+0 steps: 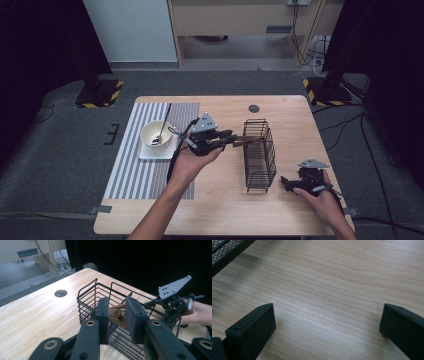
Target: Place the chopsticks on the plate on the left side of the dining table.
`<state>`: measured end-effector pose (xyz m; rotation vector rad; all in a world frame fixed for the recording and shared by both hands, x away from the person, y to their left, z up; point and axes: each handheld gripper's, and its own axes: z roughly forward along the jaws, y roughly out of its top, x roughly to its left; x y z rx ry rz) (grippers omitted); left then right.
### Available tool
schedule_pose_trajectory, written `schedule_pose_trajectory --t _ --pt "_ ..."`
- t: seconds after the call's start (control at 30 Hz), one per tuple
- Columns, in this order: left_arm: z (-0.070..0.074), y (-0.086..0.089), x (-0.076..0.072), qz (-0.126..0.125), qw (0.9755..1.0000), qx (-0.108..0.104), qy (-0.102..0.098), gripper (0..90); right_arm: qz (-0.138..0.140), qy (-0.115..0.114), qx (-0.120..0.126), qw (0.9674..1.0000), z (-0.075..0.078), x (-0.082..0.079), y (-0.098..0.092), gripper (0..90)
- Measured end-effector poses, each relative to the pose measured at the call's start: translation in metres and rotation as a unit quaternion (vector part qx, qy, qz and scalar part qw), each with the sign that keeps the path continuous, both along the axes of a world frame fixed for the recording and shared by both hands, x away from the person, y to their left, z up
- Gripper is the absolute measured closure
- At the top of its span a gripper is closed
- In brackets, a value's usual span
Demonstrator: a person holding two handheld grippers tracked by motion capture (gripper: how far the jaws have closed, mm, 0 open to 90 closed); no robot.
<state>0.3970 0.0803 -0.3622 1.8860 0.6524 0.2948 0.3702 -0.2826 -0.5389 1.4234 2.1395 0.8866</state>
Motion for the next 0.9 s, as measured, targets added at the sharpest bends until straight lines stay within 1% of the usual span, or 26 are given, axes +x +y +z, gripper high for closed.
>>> schedule_pose_trajectory --t 0.2,0.3,0.33,0.4,0.5,0.6,0.77,0.83,0.9 --pt "0.004 -0.001 0.001 -0.003 1.0 0.0 -0.002 76.8 0.001 -0.001 0.0 1.0 0.0 0.0 0.0 0.2" --pt "0.005 -0.002 0.002 0.0 0.9999 0.011 -0.008 77.6 0.001 0.0 0.0 1.0 0.0 0.0 0.0 0.2" --pt "0.005 -0.002 0.003 0.001 0.9999 0.01 -0.008 77.9 0.001 0.0 0.0 1.0 0.0 0.0 0.0 0.2" --pt "0.005 -0.001 0.005 0.005 0.9999 0.009 -0.007 77.9 0.002 0.0 0.0 1.0 0.0 0.0 0.0 0.2" --pt "0.003 -0.002 0.007 0.009 0.9997 0.02 -0.011 76.6 0.003 0.0 -0.001 1.0 0.0 0.0 0.0 0.1" --pt "0.001 -0.003 0.01 0.014 0.9996 0.02 -0.013 74.9 0.004 0.0 -0.001 1.0 0.0 0.0 0.0 0.2" --pt "-0.001 -0.002 0.016 0.022 0.9996 0.018 -0.009 72.2 0.006 0.001 0.0 1.0 0.0 -0.001 0.0 0.2" --pt "-0.003 -0.003 0.021 0.022 0.9994 0.026 -0.004 70.8 0.007 0.001 0.0 1.0 0.0 -0.001 0.0 0.2" --pt "-0.005 -0.004 0.023 0.023 0.9994 0.027 0.0 70.2 0.007 0.001 0.0 1.0 0.0 -0.001 0.0 0.1"
